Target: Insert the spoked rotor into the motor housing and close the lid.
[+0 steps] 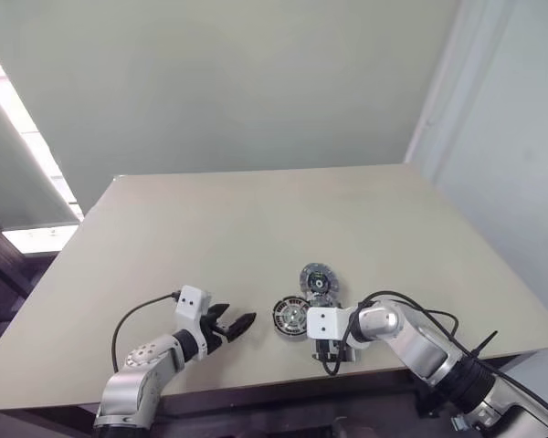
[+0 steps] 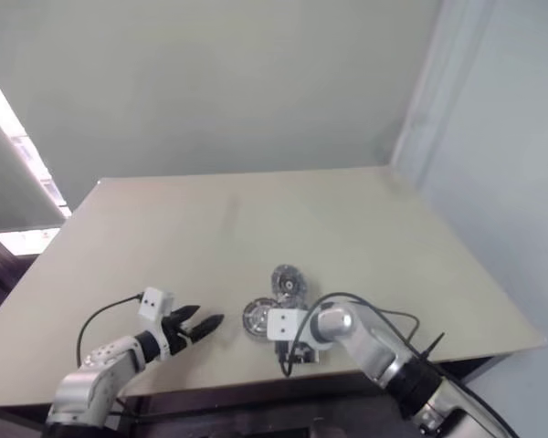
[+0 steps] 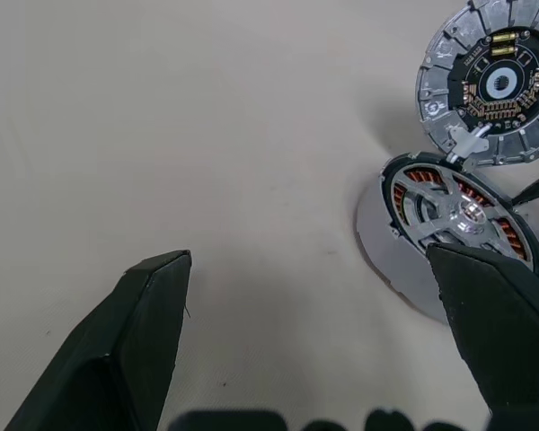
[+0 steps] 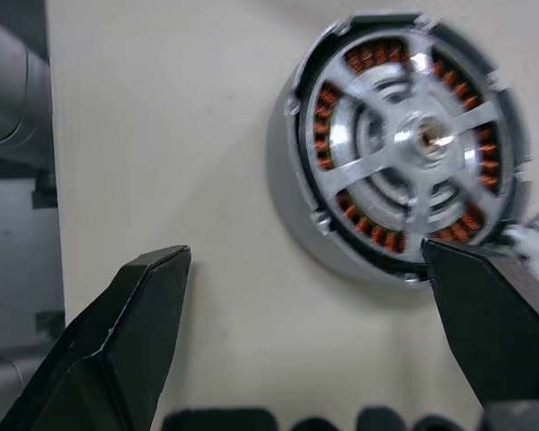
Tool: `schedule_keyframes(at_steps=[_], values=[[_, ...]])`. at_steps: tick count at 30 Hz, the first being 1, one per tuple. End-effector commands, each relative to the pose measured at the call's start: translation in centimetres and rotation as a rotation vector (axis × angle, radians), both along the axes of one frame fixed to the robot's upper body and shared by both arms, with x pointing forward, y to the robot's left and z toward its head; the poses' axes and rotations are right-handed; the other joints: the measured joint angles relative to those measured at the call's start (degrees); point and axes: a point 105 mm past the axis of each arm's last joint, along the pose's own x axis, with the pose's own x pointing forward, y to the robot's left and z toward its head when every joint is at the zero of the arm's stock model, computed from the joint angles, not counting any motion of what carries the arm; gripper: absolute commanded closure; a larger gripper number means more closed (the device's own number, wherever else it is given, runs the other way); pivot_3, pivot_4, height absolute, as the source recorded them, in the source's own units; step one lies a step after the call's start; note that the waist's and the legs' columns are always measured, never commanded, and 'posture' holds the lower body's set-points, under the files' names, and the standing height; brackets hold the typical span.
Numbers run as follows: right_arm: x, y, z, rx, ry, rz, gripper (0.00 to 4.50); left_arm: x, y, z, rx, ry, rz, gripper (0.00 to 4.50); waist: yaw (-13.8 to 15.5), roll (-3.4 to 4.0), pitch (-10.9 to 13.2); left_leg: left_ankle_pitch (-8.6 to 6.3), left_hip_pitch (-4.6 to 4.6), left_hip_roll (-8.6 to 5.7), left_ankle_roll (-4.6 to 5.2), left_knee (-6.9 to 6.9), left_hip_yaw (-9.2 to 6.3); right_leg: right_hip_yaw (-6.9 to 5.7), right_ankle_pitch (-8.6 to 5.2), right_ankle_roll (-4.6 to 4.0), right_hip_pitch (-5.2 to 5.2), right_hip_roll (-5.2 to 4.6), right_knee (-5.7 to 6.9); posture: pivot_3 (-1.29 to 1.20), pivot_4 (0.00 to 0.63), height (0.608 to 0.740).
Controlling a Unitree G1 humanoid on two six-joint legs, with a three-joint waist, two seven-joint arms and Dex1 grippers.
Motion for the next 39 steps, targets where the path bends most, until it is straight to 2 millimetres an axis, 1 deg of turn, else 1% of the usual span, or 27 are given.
schedule_keyframes(at_steps=[1, 6, 13, 16, 18, 20, 25, 27, 28, 34, 39], values=[[0.7, 0.5, 1.3, 0.064, -0.041, 0.047, 0.02, 0.5, -0.3, 1.3, 0.003, -0.056, -0.021, 0.0, 0.0, -0.01, 0.0, 0.0, 0.01, 0.0, 0.0, 0.01, -0.01, 0.0, 0.0, 0.0, 0.02, 0.0, 0.0, 0.0, 0.0, 0.74], [0.8, 0.8, 1.4, 0.082, -0.071, 0.09, 0.02, 0.4, -0.4, 1.3, 0.005, -0.056, -0.024, 0.0, 0.0, 0.0, 0.0, 0.0, 0.02, 0.0, 0.0, 0.01, -0.01, 0.0, 0.0, 0.0, 0.01, 0.0, 0.01, 0.0, 0.0, 0.74], [1.4, 0.9, 0.8, 0.05, -0.091, 0.088, 0.02, 0.5, -0.5, 1.4, 0.006, -0.057, -0.026, 0.0, 0.0, 0.0, 0.0, 0.0, 0.03, 0.0, 0.0, 0.01, -0.01, 0.01, 0.0, 0.0, 0.02, 0.0, 0.02, 0.0, 0.0, 0.74], [1.7, 0.6, 0.5, 0.026, -0.103, 0.076, 0.57, 0.5, -0.6, 1.4, 0.007, -0.057, -0.027, 0.0, 0.0, 0.01, 0.0, 0.0, 0.06, 0.0, 0.0, 0.03, 0.0, 0.02, 0.0, 0.0, 0.05, 0.0, 0.03, 0.0, 0.0, 0.74], [1.9, 0.5, 0.3, 0.014, -0.111, 0.067, 1.27, 0.5, -0.6, 1.4, 0.007, -0.058, -0.026, 0.0, 0.0, 0.01, 0.0, 0.0, 0.09, 0.0, 0.0, 0.03, 0.02, 0.04, 0.0, 0.0, 0.07, 0.0, 0.05, 0.0, 0.0, 0.74], [2.0, 0.4, 0.3, 0.006, -0.119, 0.062, 2.06, 0.4, -0.6, 1.5, 0.007, -0.059, -0.026, 0.0, 0.0, 0.01, 0.0, 0.0, 0.11, 0.0, 0.0, 0.02, 0.02, 0.05, 0.0, 0.0, 0.09, 0.0, 0.04, 0.0, 0.0, 0.74], [2.1, 0.4, 0.2, -0.006, -0.124, 0.058, 3.77, 0.5, -0.7, 1.5, 0.005, -0.06, -0.025, 0.0, 0.0, 0.0, 0.0, 0.0, 0.12, 0.0, 0.0, 0.02, 0.03, 0.06, 0.0, 0.0, 0.08, 0.0, 0.05, 0.0, 0.0, 0.74], [2.1, 0.4, 0.3, -0.005, -0.125, 0.056, 4.34, 0.5, -0.7, 1.5, 0.003, -0.06, -0.025, 0.0, 0.0, 0.0, 0.0, 0.01, 0.19, 0.01, 0.0, 0.02, 0.08, 0.1, 0.0, 0.0, 0.13, 0.01, 0.08, 0.0, 0.0, 0.74], [2.1, 0.4, 0.3, -0.004, -0.125, 0.055, 4.41, 0.5, -0.7, 1.4, 0.002, -0.06, -0.025, 0.0, 0.0, 0.0, 0.0, 0.01, 0.2, 0.01, 0.01, 0.02, 0.07, 0.09, 0.0, 0.0, 0.13, 0.02, 0.08, 0.0, 0.0, 0.74], [2.2, 0.5, 0.4, 0.004, -0.129, 0.051, 4.41, 0.6, -0.7, 1.2, -0.001, -0.058, -0.024, 0.0, 0.0, 0.0, 0.0, 0.0, 0.18, -0.01, 0.01, 0.02, 0.07, 0.11, 0.0, 0.0, 0.14, 0.01, 0.06, 0.0, 0.0, 0.74], [2.3, 1.1, 1.3, 0.048, -0.136, 0.044, 4.41, 0.5, -0.7, 1.1, -0.001, -0.056, -0.022, 0.0, 0.0, 0.0, 0.0, 0.01, 0.18, 0.0, 0.01, 0.02, 0.07, 0.11, 0.0, 0.0, 0.13, 0.01, 0.06, 0.0, 0.0, 0.74]])
